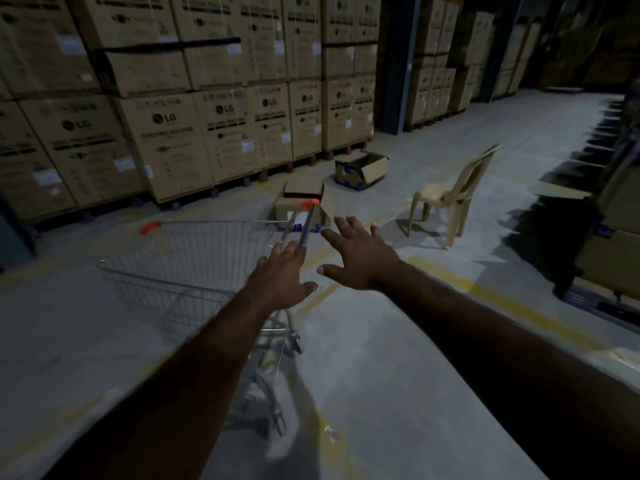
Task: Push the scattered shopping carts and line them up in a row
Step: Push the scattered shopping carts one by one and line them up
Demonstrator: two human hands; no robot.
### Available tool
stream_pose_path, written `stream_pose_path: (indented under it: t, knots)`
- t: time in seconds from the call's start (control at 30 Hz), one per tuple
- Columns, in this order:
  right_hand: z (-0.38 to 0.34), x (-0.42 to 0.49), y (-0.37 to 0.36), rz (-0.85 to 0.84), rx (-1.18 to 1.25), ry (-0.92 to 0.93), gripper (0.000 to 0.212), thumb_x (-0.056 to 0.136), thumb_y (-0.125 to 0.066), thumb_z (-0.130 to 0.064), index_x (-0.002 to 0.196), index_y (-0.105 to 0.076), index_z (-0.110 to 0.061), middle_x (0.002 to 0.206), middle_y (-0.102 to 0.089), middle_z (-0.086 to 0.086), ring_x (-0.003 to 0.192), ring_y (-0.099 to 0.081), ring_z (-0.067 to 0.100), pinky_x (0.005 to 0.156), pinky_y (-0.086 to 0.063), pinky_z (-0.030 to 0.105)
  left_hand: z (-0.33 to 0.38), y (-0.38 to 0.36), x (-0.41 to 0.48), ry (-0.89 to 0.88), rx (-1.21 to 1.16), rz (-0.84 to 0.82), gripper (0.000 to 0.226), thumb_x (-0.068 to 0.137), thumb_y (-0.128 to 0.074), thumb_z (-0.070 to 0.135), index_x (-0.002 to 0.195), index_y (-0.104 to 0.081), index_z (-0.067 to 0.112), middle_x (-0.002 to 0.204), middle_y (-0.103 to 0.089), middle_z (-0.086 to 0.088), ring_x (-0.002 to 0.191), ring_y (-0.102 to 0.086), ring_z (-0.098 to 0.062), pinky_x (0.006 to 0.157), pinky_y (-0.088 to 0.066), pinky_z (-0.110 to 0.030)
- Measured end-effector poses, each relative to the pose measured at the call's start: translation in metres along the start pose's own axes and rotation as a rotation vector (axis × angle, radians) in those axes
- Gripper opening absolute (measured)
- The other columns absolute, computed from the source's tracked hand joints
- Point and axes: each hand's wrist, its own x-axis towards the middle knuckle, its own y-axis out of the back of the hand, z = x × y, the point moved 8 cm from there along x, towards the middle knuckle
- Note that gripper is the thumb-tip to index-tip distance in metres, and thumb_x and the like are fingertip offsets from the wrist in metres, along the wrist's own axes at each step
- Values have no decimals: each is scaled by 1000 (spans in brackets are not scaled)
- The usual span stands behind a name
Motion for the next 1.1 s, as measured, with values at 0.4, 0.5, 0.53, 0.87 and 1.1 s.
stream_pose_path:
  t: [0.4,0.5,0.53,0.87,1.1]
  knots:
    - [94,203,-92,-148,13,210,86,96,-54,-60,163,-12,-26,170,3,12,156,4,32,120,-5,62,-54,-113,162,313,-74,-131,87,94,-57,56,160,-15,20,168,-10,-9,154,-9,-34,119,-25,-54]
    - [106,245,-106,-169,-6,278,85,96,-55,-58,162,-15,-25,170,0,11,156,2,32,120,-6,62,-68,-136,184,443,-87,-138,91,91,-62,55,160,-16,19,165,-20,-15,148,-23,-39,114,-36,-52]
    - [106,257,-112,-177,3,303,84,96,-56,-57,162,-16,-25,170,-1,11,156,2,31,120,-6,62,-73,-144,188,501,-122,-151,93,90,-64,54,160,-15,17,163,-21,-18,147,-27,-41,114,-37,-52]
    - [70,324,-191,-335,49,383,75,99,-49,-59,160,-23,-24,169,-10,15,155,-5,37,120,-7,65,-102,-168,198,712,-225,-211,45,90,-63,27,132,-54,16,149,-37,-25,133,-43,-45,106,-45,-52]
    - [40,343,-214,-321,-79,417,89,88,-37,-83,159,-25,-30,168,-15,11,155,-13,31,120,-6,63,-124,-158,163,547,-114,-221,33,96,-51,26,126,-53,15,142,-43,-13,129,-47,-38,103,-46,-45]
